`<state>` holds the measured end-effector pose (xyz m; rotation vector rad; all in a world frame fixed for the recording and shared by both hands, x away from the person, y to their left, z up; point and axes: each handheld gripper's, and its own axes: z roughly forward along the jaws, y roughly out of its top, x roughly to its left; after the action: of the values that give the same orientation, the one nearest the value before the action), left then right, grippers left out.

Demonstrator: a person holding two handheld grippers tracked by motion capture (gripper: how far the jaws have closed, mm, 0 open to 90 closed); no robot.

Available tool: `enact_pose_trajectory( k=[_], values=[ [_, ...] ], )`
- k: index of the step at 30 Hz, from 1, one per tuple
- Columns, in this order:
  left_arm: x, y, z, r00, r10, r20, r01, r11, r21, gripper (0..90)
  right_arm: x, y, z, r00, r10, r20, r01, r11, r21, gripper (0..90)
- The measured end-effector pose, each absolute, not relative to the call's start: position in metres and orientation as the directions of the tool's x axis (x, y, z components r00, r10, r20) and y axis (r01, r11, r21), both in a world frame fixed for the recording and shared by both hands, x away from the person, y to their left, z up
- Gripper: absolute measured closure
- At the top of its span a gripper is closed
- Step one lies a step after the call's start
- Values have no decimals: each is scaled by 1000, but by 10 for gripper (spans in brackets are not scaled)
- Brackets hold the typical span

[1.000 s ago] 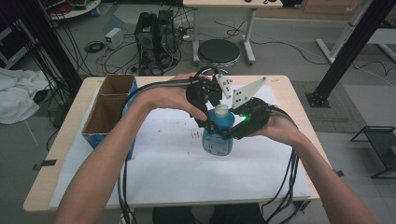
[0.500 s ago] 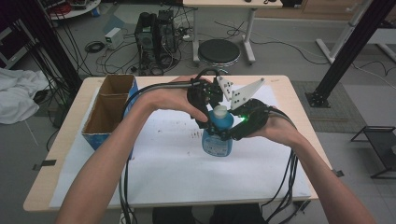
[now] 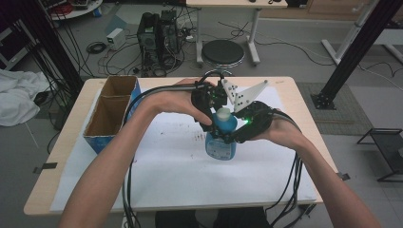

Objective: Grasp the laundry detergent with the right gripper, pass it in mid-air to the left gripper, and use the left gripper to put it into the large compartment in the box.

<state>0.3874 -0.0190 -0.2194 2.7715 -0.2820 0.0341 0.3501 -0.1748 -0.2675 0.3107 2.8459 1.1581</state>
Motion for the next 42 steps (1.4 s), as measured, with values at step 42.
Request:
enact_pose_trajectory(
  k=[42],
  values=[
    [379, -18, -223, 985, -170, 25, -166, -908, 385, 375, 355, -171, -274, -991, 130, -8, 86, 697, 712, 444]
  ],
)
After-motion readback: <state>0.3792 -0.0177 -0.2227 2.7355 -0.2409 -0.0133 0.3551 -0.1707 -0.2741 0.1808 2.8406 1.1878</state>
